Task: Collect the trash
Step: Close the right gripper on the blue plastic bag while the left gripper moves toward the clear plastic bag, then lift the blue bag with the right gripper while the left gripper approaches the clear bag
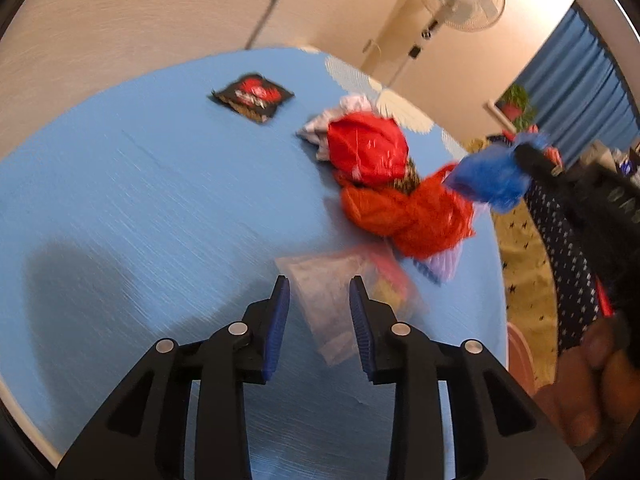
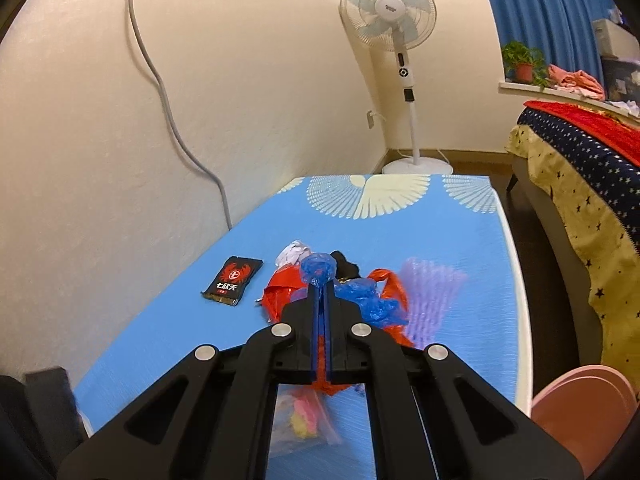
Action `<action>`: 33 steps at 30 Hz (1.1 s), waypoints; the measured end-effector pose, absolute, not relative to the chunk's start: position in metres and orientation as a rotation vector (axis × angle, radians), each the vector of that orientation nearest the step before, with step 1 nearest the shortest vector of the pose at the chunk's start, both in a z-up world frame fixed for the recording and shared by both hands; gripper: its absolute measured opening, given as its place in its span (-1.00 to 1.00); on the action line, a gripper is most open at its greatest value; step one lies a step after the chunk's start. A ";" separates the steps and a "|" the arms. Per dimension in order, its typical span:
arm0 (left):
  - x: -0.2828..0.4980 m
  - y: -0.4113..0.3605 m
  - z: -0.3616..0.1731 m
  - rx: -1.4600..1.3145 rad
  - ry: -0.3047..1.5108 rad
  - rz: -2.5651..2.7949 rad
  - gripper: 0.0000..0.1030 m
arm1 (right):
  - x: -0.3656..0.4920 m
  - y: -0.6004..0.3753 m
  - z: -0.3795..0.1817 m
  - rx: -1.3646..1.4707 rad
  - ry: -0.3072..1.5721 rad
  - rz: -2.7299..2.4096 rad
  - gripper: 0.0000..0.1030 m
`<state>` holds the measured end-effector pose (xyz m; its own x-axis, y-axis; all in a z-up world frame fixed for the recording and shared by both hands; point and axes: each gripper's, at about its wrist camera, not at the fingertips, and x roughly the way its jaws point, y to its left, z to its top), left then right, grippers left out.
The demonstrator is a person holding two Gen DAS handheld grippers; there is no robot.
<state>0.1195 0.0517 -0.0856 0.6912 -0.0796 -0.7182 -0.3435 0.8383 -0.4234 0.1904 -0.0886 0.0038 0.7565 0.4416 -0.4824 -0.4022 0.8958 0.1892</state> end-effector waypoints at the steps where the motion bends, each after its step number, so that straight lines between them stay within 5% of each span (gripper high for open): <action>1: 0.121 0.050 -0.088 -0.569 0.815 0.156 -0.39 | 0.189 -0.091 0.005 0.075 0.542 0.458 -0.96; 9: 0.119 0.048 -0.088 -0.554 0.826 0.168 -0.37 | 0.174 -0.120 0.023 0.088 0.525 0.429 -0.96; 14: 0.121 0.036 -0.086 -0.494 0.838 0.151 -0.06 | 0.162 -0.133 0.032 0.084 0.518 0.413 -0.96; 21: 0.114 0.037 -0.084 -0.481 0.831 0.202 0.05 | 0.142 -0.150 0.049 0.067 0.498 0.394 -0.96; 26: 0.126 0.021 -0.085 -0.382 0.858 0.160 0.41 | 0.123 -0.165 0.057 0.048 0.500 0.377 -0.96; 29: 0.128 0.009 -0.086 -0.313 0.867 0.148 0.34 | 0.113 -0.175 0.060 0.048 0.506 0.369 -0.96; 33: 0.126 0.007 -0.084 -0.291 0.869 0.125 -0.44 | 0.098 -0.187 0.066 0.034 0.503 0.353 -0.96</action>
<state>0.1260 0.0066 -0.0840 0.6410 -0.0097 -0.7675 -0.2259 0.9533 -0.2007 0.0981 -0.1866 0.0657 0.8173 0.3391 -0.4658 -0.3223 0.9392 0.1181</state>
